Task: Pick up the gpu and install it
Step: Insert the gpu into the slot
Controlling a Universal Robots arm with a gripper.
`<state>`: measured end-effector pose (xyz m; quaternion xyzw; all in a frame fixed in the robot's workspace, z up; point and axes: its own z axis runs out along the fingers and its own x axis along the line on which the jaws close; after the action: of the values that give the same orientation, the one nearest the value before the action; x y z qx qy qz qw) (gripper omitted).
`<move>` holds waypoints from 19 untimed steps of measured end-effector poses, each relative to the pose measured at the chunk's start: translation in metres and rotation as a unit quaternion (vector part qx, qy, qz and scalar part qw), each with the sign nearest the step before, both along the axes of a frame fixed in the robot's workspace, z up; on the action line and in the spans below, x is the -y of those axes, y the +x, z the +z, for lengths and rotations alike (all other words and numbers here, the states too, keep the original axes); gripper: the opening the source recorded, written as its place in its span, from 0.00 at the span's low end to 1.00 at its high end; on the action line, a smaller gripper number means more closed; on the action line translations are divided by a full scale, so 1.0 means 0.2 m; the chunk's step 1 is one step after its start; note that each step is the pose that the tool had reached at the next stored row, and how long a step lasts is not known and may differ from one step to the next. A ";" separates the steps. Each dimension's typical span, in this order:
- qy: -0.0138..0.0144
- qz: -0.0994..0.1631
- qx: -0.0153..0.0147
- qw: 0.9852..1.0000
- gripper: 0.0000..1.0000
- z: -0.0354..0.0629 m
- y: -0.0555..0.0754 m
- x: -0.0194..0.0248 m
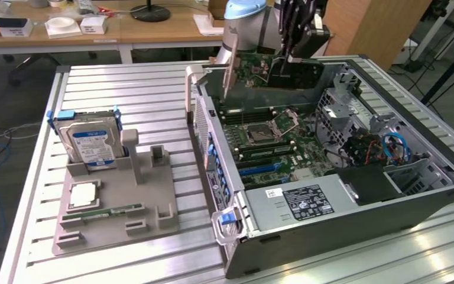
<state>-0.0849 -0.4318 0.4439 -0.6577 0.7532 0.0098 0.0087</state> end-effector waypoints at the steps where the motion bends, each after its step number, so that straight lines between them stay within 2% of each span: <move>1: 0.000 0.008 0.000 1.000 0.26 0.000 0.00 0.000; 5: 0.000 0.037 0.000 0.999 0.26 0.000 0.00 0.000; 6: 0.000 0.037 0.000 0.999 0.26 0.000 0.00 0.000; 8: 0.000 0.038 -0.002 0.999 0.26 0.002 0.00 0.000; 11: 0.000 0.044 -0.002 0.999 0.26 0.000 0.01 0.000; 16: 0.000 0.046 -0.002 0.999 0.26 -0.003 0.12 0.000; 19: 0.000 0.046 -0.002 0.999 0.26 -0.012 0.15 -0.005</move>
<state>-0.0554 -0.4308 0.4416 -0.6917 0.7221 0.0119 0.0067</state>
